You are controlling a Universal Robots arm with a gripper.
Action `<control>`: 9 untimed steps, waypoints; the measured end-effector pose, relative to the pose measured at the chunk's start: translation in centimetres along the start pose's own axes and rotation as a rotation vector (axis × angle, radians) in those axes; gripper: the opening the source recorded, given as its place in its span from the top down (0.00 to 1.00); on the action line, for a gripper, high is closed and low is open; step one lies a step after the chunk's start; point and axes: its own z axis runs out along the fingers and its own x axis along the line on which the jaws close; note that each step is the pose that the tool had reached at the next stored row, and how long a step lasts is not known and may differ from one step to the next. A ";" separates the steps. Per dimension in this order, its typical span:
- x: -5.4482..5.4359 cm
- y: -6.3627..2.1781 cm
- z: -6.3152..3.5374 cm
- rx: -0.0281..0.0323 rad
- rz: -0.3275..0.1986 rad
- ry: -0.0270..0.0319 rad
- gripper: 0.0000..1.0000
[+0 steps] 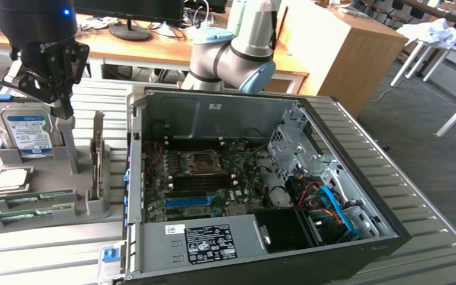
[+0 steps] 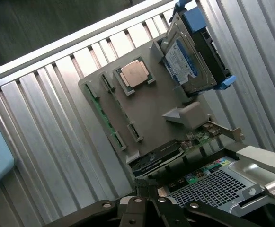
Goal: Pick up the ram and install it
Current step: 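Pick up the ram and move it above insertion slot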
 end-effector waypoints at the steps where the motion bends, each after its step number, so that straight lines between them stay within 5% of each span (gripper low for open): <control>1: 0.0 0.00 0.00 -0.0003 -0.011 -0.0001 0.90; 9: 0.0 -0.02 0.00 -0.0024 -0.089 -0.0004 0.90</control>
